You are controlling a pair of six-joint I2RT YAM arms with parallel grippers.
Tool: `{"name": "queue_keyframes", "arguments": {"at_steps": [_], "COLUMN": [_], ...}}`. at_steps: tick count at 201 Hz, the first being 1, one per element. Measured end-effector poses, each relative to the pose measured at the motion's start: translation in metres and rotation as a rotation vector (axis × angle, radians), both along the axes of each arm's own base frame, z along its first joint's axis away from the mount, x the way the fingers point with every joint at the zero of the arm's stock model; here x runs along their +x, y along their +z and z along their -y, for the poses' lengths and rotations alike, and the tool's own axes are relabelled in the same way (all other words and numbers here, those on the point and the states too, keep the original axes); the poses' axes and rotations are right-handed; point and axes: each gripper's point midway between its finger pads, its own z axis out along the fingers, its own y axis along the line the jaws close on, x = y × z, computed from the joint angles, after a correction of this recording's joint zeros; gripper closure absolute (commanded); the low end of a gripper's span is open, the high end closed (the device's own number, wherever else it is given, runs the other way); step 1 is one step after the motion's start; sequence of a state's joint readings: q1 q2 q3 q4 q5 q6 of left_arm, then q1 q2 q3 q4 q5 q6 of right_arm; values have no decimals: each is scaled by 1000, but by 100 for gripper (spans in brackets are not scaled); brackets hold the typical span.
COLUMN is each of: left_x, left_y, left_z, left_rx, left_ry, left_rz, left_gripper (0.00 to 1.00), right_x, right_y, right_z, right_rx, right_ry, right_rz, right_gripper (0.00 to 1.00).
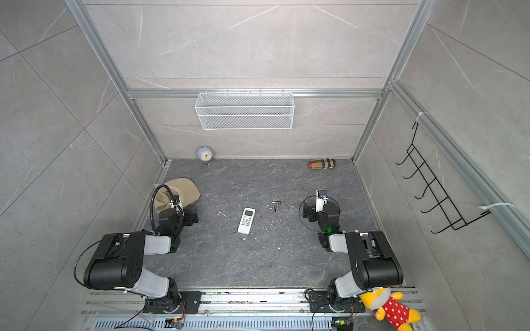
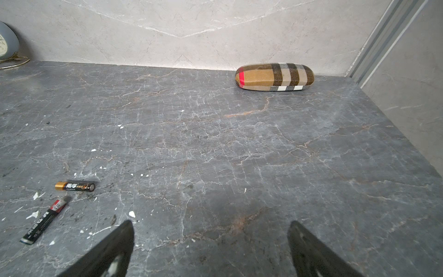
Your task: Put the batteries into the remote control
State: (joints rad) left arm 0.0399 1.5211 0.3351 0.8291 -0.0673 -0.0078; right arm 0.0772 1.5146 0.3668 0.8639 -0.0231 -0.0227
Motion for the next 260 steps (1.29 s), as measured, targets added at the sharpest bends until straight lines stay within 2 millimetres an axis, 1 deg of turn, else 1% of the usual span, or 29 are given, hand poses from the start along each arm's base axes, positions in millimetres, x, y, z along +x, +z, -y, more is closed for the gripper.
{"name": "queue_keyframes", "arguments": {"at_steps": [29, 47, 53, 63, 70, 75, 84, 85, 97, 107, 109, 113, 117, 126, 134, 145, 152, 159, 173, 183, 191, 192, 199, 209, 219, 226, 238, 260], "left_x": [0, -1, -2, -2, 1, 4, 13, 15, 22, 17, 16, 11, 6, -6, -16, -29, -37, -45, -59, -66, -71, -71, -73, -75, -75, -76, -76, -79], "left_y": [0, 2, 5, 12, 23, 34, 63, 69, 114, 141, 145, 150, 156, 162, 164, 166, 168, 171, 181, 188, 194, 194, 195, 194, 190, 187, 182, 176], "left_z": [0, 5, 7, 10, 12, 14, 18, 19, 32, 45, 48, 54, 61, 75, 87, 99, 104, 108, 114, 117, 118, 118, 119, 118, 117, 117, 117, 116], "left_rx": [0, -5, -9, -23, -42, -59, -87, -94, -134, -195, -202, -231, -259, -313, -361, -407, -435, -453, -485, -497, -504, -505, -513, -537, -560, -574, -599, -626], "left_ry": [-1, -29, -41, -53, -59, -61, -75, -77, -123, -164, -173, -191, -216, -274, -326, -383, -411, -431, -464, -482, -492, -492, -490, -470, -449, -440, -424, -396], "left_rz": [0, -5, -14, -44, -64, -71, -62, -56, 12, 55, 58, 61, 62, 49, 30, 8, -3, -7, 0, 13, 24, 25, 25, 12, -10, -27, -55, -88], "left_gripper": [0, 0, 0, 0, 0, 0, 0, 0, 0, 0, 0, 0, 0, 0, 0, 0, 0, 0, 0, 0, 0, 0, 0, 0, 0, 0, 0, 0], "right_x": [0, -5, -9, -15, -18, -19, -17, -17, -11, -7, -7, -6, -6, -6, -5, 2, 9, 17, 36, 46, 45, 44, 36, 23, 14, 12, 9, 0], "right_y": [0, 1, 4, 14, 27, 41, 67, 70, 119, 165, 171, 191, 205, 237, 256, 269, 269, 260, 227, 188, 157, 151, 128, 106, 101, 104, 118, 150], "right_z": [0, 1, 2, 7, 9, 10, 10, 10, 5, -2, -3, -6, -8, -12, -14, -14, -14, -13, -10, -10, -9, -9, -8, -7, -6, -6, -7, -10], "right_rx": [0, -4, -5, -6, 0, 6, 12, 13, 33, 57, 58, 71, 81, 115, 151, 201, 230, 250, 268, 269, 262, 262, 258, 253, 251, 255, 270, 310], "right_ry": [0, -9, -19, -46, -62, -70, -73, -72, -47, -12, -7, 8, 19, 34, 32, 10, -9, -31, -90, -123, -144, -147, -162, -180, -185, -186, -174, -146], "right_rz": [2, 6, 8, 9, 21, 36, 52, 55, 98, 145, 150, 169, 178, 188, 173, 121, 77, 12, -156, -280, -374, -393, -462, -538, -564, -557, -514, -416], "right_gripper": [1, 1, 1, 1, 1, 1, 1, 1, 1, 1, 1, 1, 1, 1, 1, 1, 1, 1, 1, 1, 1, 1, 1, 1, 1, 1, 1, 1]}}
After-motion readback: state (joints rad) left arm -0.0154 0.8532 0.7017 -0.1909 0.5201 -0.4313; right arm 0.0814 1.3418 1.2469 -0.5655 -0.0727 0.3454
